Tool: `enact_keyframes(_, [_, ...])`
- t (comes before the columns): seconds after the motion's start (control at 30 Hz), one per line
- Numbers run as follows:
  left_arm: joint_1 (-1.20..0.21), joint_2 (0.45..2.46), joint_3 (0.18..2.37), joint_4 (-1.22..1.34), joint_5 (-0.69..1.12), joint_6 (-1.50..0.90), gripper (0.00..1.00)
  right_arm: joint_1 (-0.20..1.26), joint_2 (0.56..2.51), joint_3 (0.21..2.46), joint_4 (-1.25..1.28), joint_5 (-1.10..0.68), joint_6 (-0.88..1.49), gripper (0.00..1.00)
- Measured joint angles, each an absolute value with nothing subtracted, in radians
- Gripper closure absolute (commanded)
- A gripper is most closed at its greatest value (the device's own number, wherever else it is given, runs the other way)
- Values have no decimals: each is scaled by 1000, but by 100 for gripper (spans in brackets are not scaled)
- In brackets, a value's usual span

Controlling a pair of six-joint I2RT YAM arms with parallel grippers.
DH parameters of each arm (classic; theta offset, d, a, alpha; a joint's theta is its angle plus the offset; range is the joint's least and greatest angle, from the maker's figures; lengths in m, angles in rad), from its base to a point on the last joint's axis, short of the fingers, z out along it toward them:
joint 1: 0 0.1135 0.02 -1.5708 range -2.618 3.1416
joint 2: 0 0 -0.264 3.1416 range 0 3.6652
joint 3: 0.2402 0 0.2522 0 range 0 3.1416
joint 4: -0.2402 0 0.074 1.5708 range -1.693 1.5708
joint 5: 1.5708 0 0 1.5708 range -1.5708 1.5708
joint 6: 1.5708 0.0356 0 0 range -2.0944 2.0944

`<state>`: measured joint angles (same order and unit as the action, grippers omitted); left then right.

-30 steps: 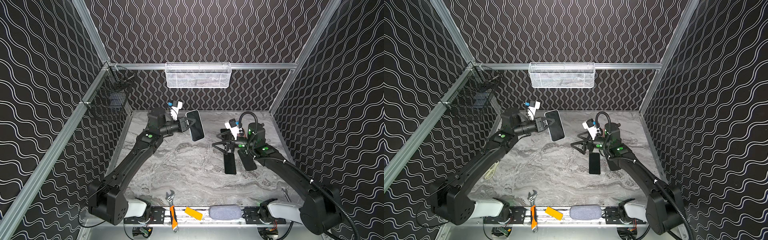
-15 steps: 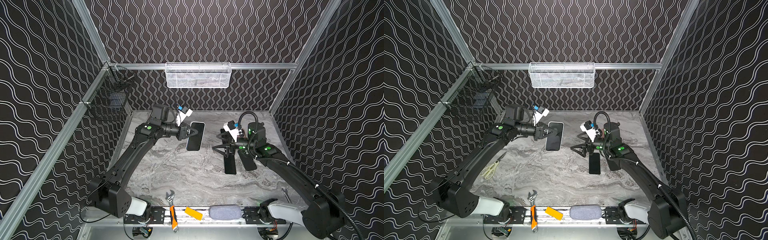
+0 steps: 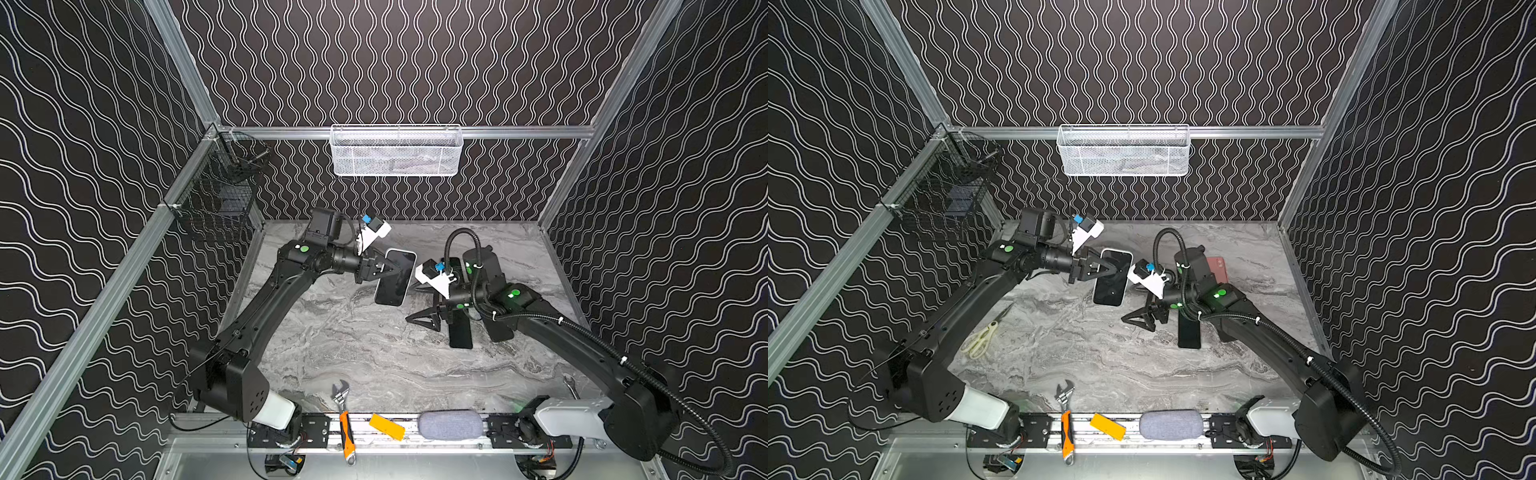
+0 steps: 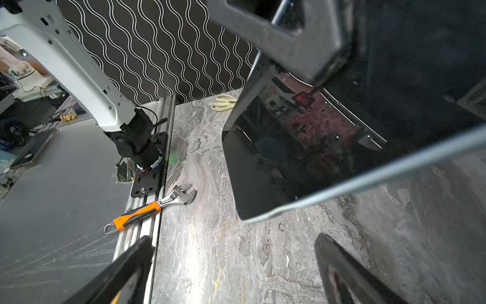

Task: Take the phone out of the phone case
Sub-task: Remove the phone case from the phone.

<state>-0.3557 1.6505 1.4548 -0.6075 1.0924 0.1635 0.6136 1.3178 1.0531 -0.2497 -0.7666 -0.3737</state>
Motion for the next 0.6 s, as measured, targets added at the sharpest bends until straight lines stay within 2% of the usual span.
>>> enact_keyframes(0.07, [-356,1650,1455,-609,1097,168,100,621,1334,1067,-263,-743,-374,13])
enact_keyframes(0.2, [-358,1650,1454,-615,1114,177,100,621,1377,1102,-297,-708,-358,16])
enact_keyframes(0.6, [-371,1641,1439,-623,1122,189,100,625,1403,1138,-336,-722,-364,31])
